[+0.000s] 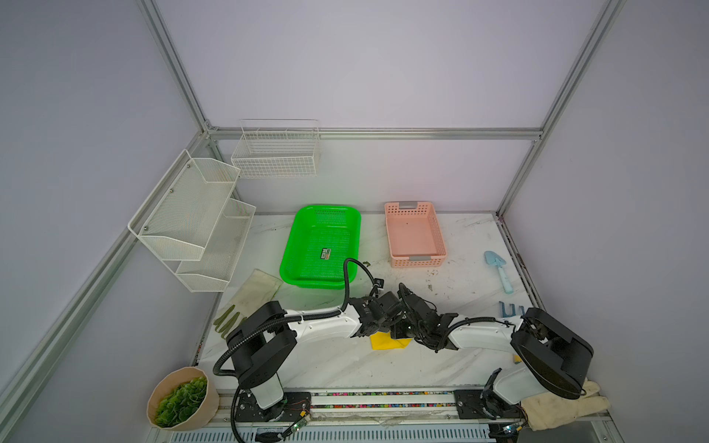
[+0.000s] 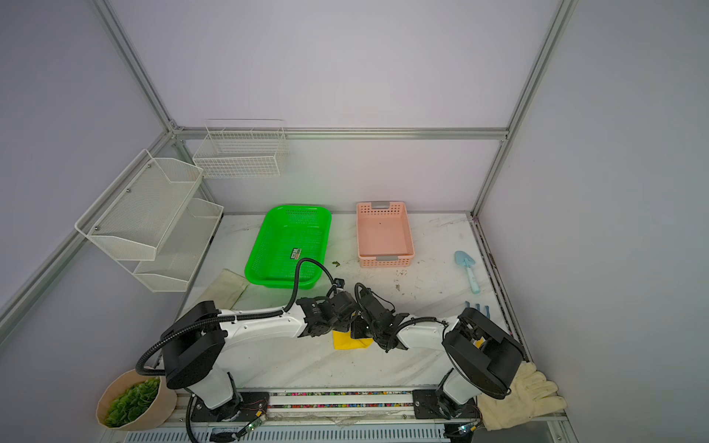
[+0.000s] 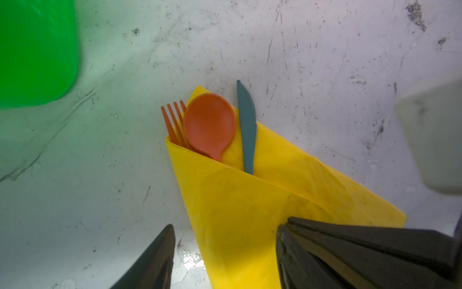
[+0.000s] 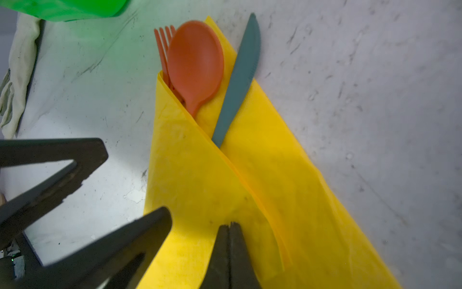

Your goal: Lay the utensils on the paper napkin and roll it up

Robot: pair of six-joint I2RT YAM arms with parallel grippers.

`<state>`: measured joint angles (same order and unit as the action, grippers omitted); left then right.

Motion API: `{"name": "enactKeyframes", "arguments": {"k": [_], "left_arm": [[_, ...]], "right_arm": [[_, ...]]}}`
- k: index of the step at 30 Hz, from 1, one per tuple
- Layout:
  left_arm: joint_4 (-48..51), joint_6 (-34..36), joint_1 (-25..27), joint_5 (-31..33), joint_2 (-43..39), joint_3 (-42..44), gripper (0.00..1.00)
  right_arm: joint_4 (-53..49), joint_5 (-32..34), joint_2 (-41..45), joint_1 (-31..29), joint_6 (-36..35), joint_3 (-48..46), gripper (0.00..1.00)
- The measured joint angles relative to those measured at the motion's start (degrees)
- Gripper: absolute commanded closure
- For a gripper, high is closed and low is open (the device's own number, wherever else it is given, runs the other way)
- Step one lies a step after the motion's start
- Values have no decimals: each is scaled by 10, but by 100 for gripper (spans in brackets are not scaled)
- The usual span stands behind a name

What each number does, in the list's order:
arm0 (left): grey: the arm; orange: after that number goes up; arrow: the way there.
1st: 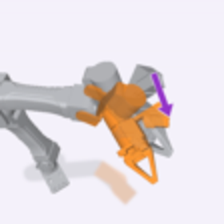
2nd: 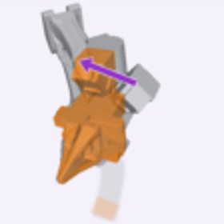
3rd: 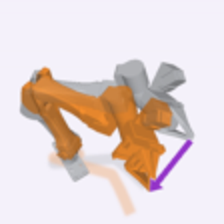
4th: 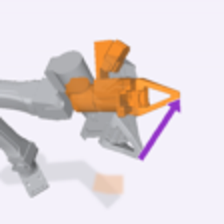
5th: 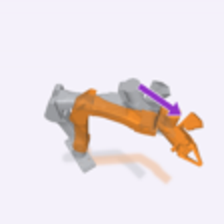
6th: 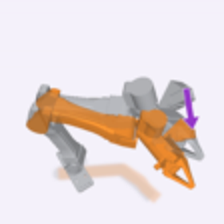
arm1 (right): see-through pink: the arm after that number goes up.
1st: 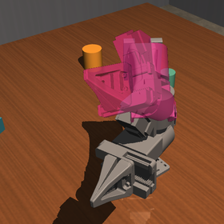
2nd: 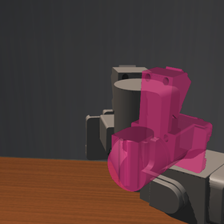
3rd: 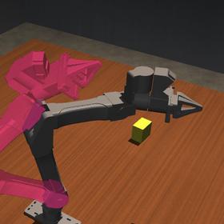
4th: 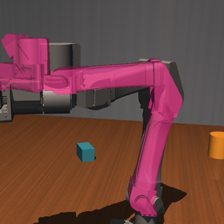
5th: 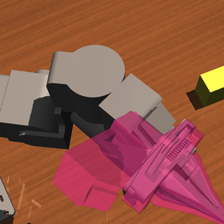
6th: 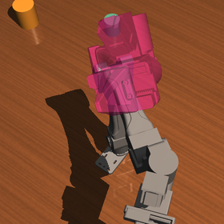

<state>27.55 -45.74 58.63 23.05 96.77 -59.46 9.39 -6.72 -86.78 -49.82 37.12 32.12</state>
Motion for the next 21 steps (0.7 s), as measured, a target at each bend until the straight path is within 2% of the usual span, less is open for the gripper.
{"name": "enactKeyframes", "arguments": {"k": [2,6,15,21], "left_arm": [[0,-16,-1,7,2,0,44],[-16,-43,-3,16,-5,22,44],[-42,-57,-8,-16,-9,52,33],[-61,-57,-26,-31,-3,64,32]], "right_arm": [[2,0,1,0,0,-2,100],[3,0,1,0,0,-3,100],[4,0,1,0,1,-3,100],[9,-2,2,0,1,-7,100]]}}
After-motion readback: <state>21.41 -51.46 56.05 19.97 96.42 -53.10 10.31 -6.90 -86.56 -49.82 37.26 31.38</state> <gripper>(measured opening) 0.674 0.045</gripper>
